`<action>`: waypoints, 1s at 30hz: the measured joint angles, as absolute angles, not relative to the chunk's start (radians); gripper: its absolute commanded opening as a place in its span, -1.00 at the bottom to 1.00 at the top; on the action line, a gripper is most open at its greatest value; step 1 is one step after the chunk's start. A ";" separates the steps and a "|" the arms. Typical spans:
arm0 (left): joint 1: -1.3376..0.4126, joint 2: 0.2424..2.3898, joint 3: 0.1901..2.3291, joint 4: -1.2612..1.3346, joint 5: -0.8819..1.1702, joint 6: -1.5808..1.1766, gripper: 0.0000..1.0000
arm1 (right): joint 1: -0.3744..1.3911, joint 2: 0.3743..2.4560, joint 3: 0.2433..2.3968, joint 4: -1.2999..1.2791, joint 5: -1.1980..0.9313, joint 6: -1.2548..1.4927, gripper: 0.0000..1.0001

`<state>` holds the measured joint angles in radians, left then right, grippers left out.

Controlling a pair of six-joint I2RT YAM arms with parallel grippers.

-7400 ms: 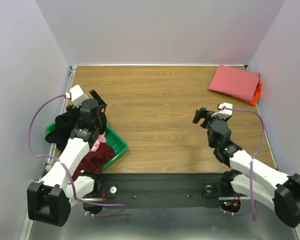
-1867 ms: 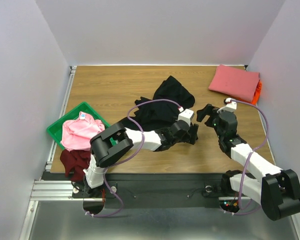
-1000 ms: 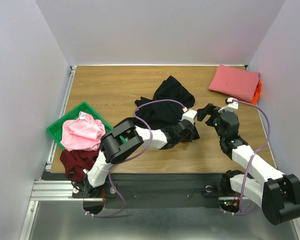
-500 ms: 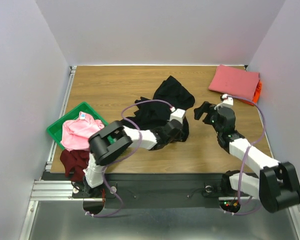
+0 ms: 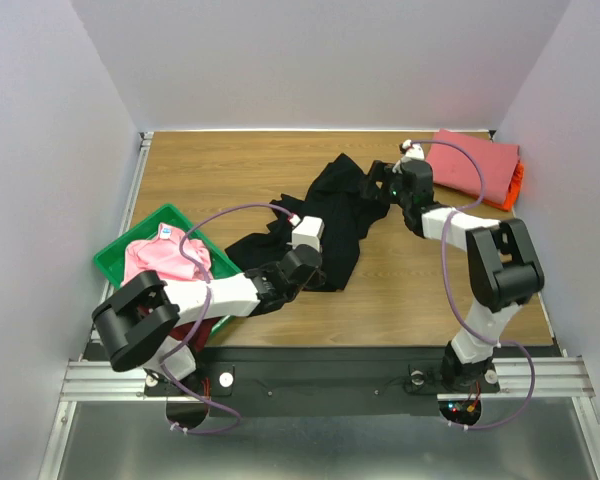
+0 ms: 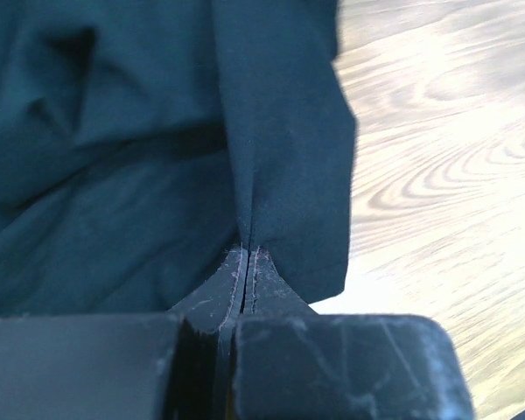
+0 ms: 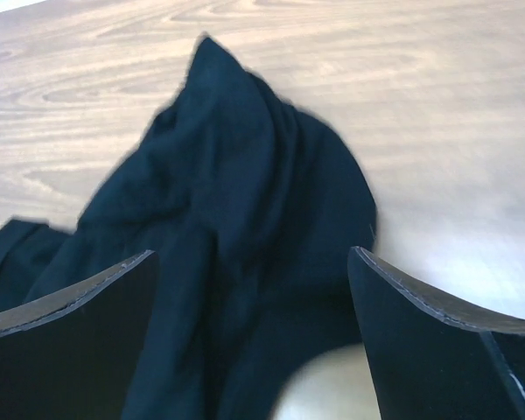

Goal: Fold and stack the t-shirts
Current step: Flatten the tshirt out

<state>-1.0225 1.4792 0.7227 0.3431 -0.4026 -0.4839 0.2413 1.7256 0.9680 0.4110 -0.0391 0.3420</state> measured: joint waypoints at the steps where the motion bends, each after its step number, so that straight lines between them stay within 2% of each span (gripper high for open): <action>1: -1.019 1.459 0.709 0.330 -0.411 -0.488 -1.00 | 0.241 1.773 1.007 0.412 -0.057 0.340 0.86; 6: -0.996 1.366 0.663 0.276 -0.446 -0.497 -1.00 | 0.241 1.938 1.142 0.420 -0.125 0.340 0.79; 10: -0.963 1.294 0.636 0.261 -0.462 -0.500 -1.00 | 0.243 2.032 1.217 0.398 -0.163 0.348 0.62; 13: -0.931 1.255 0.614 0.256 -0.467 -0.501 -1.00 | 0.249 2.080 1.251 0.369 -0.183 0.349 0.20; 14: -0.918 1.243 0.604 0.253 -0.468 -0.503 -1.00 | 0.250 2.086 1.251 0.363 -0.186 0.351 -0.05; 16: -0.900 1.228 0.592 0.249 -0.470 -0.504 -1.00 | 0.253 2.089 1.245 0.342 -0.194 0.350 -0.31; 17: -0.891 1.221 0.587 0.247 -0.471 -0.504 -1.00 | 0.256 2.088 1.240 0.342 -0.197 0.355 -0.51; 18: -0.883 1.216 0.583 0.244 -0.472 -0.503 -1.00 | 0.257 2.087 1.235 0.342 -0.197 0.355 -0.89; 19: -0.874 1.213 0.582 0.239 -0.473 -0.503 -1.00 | 0.257 2.083 1.228 0.341 -0.197 0.357 -0.99; 23: -0.813 1.185 0.577 0.233 -0.477 -0.496 -1.00 | 0.262 1.974 1.136 0.294 -0.142 0.352 -0.99; 25: -0.769 1.152 0.567 0.234 -0.482 -0.492 -1.00 | 0.263 1.840 1.053 0.264 -0.090 0.342 -0.99; 30: -0.655 1.056 0.557 0.242 -0.527 -0.448 -1.00 | 0.264 1.354 0.855 0.234 0.062 0.324 -0.99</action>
<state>-0.6552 1.0557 0.5571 0.2417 -0.5274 -0.4480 0.2638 1.3540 0.8555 0.2344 0.0620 0.3241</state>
